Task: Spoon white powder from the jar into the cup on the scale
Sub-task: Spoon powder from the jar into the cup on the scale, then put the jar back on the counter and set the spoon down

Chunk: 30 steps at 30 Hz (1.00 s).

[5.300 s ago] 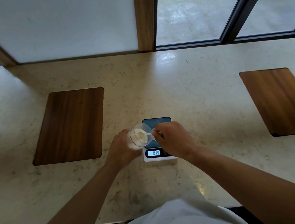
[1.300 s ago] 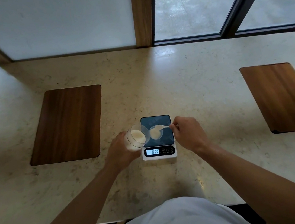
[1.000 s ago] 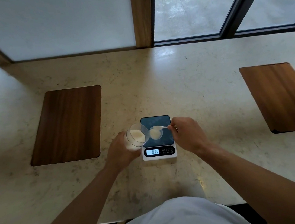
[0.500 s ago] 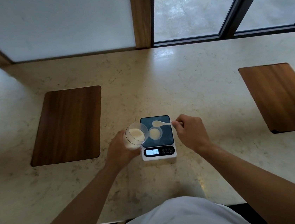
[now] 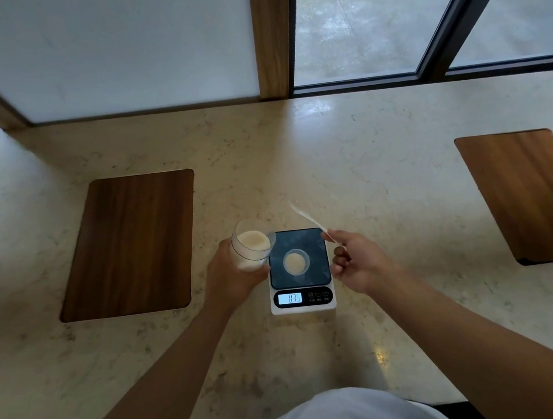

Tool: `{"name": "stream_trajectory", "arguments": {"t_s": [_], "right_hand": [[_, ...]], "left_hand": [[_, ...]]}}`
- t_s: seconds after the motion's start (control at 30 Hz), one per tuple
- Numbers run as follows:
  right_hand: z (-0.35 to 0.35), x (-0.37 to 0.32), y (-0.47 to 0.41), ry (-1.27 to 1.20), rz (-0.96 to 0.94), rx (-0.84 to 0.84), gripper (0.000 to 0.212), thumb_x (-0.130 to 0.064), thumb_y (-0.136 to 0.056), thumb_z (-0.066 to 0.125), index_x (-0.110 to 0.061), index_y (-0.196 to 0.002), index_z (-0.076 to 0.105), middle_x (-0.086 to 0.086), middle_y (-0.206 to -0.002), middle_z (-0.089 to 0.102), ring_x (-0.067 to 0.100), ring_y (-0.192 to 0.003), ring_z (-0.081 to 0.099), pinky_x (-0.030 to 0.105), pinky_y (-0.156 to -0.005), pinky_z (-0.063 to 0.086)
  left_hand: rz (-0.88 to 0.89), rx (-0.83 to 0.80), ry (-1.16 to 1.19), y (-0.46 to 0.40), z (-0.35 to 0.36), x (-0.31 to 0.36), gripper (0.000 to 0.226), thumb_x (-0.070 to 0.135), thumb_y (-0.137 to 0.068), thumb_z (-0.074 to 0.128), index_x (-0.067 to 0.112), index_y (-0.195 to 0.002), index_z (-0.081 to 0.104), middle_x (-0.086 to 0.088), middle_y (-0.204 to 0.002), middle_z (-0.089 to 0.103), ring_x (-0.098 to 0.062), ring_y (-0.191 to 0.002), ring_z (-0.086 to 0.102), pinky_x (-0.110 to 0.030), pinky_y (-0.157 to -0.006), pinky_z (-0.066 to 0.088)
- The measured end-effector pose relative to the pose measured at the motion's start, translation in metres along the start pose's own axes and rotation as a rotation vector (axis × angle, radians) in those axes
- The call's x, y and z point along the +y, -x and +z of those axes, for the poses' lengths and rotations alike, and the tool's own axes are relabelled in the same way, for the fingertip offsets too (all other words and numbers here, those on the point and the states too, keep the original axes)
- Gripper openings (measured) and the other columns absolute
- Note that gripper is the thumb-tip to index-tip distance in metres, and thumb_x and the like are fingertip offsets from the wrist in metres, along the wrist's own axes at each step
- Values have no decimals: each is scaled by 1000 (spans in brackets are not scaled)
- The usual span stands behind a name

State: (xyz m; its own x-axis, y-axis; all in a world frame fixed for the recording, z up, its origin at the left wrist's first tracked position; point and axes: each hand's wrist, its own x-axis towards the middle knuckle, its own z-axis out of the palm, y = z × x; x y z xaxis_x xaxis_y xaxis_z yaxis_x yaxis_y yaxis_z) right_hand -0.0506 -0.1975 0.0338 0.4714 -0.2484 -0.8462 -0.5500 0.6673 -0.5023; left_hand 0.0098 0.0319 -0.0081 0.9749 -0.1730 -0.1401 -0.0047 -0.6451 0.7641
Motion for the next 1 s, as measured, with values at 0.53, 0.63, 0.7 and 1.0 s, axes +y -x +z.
{"name": "stream_trajectory", "arguments": {"t_s": [0.53, 0.63, 0.7, 1.0], "right_hand": [[51, -47, -45, -30, -93, -140, 20, -19, -91, 68, -3, -104, 72, -2, -59, 38, 9, -45, 31, 25, -42, 29], [68, -57, -56, -54, -77, -150, 19, -18, -91, 67, -3, -102, 73, -2, -61, 37, 9, -47, 30, 27, -47, 27], [78, -64, -66, -73, -65, -159, 18, -17, -92, 66, -3, -101, 73, -2, -62, 35, 9, -47, 30, 26, -47, 26], [112, -92, -104, -37, -63, -201, 14, -12, -90, 66, -3, -97, 74, -3, -62, 39, 9, -46, 32, 24, -44, 30]], "left_hand": [[-104, 35, 54, -98, 13, 6, 65, 51, -51, 80, 35, -107, 52, 17, -94, 62, -1, -82, 60, -17, -62, 44], [-129, 97, 72, -122, 14, 14, 66, 52, -48, 80, 39, -106, 50, 24, -92, 59, 7, -79, 57, -9, -61, 37], [-134, 125, 83, -139, 14, 17, 70, 50, -47, 81, 38, -108, 48, 23, -93, 58, 4, -81, 57, -10, -64, 38], [-33, 167, 56, -206, 13, 22, 78, 50, -52, 83, 26, -119, 51, 12, -104, 63, -9, -92, 60, -25, -79, 49]]}}
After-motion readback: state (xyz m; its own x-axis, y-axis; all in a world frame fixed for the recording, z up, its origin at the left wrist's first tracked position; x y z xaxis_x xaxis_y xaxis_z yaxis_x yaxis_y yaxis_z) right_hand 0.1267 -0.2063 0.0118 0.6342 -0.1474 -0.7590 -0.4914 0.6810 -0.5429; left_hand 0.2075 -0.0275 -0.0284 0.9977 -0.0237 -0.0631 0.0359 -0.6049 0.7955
